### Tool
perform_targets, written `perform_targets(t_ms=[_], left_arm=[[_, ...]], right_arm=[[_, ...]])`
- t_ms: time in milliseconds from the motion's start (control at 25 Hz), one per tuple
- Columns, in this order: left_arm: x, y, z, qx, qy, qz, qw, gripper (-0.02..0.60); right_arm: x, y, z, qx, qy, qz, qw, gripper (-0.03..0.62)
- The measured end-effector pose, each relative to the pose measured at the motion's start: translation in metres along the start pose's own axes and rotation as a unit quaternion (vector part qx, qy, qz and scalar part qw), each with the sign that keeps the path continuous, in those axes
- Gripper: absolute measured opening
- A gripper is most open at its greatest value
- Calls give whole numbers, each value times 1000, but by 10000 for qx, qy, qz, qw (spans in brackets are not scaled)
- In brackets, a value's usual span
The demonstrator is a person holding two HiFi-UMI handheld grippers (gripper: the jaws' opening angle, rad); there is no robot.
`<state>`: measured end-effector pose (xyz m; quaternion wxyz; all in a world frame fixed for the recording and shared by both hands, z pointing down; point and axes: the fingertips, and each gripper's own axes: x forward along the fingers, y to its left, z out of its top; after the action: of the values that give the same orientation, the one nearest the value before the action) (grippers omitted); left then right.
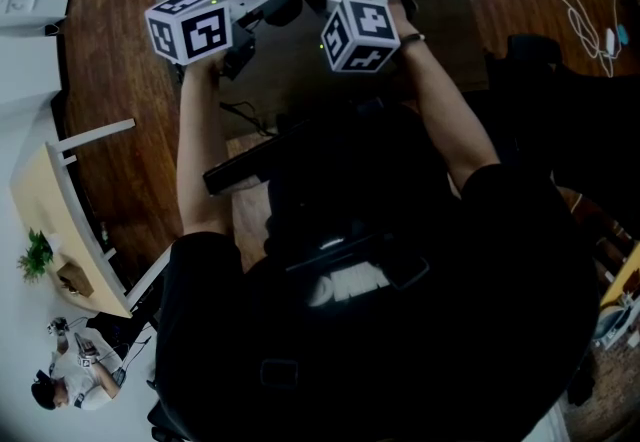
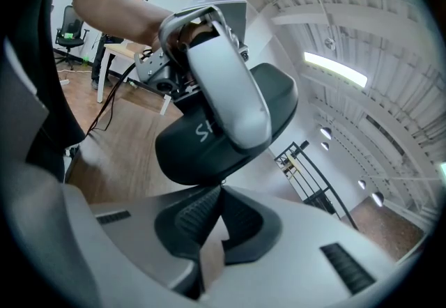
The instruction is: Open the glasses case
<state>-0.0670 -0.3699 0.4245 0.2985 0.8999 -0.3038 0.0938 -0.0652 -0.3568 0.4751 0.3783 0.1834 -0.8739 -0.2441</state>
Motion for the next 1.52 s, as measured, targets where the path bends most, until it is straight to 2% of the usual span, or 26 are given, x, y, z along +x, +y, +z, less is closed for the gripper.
perform_targets(t_ms=[440, 1520], left_arm=[[0, -2, -3, 155, 116, 39, 9998, 257], [9, -2, -19, 170, 395, 12, 9991, 258]], right_arm=[[-2, -4, 3, 60, -37, -87, 9999, 9], [-3, -5, -1, 115, 15, -113, 9999, 9]])
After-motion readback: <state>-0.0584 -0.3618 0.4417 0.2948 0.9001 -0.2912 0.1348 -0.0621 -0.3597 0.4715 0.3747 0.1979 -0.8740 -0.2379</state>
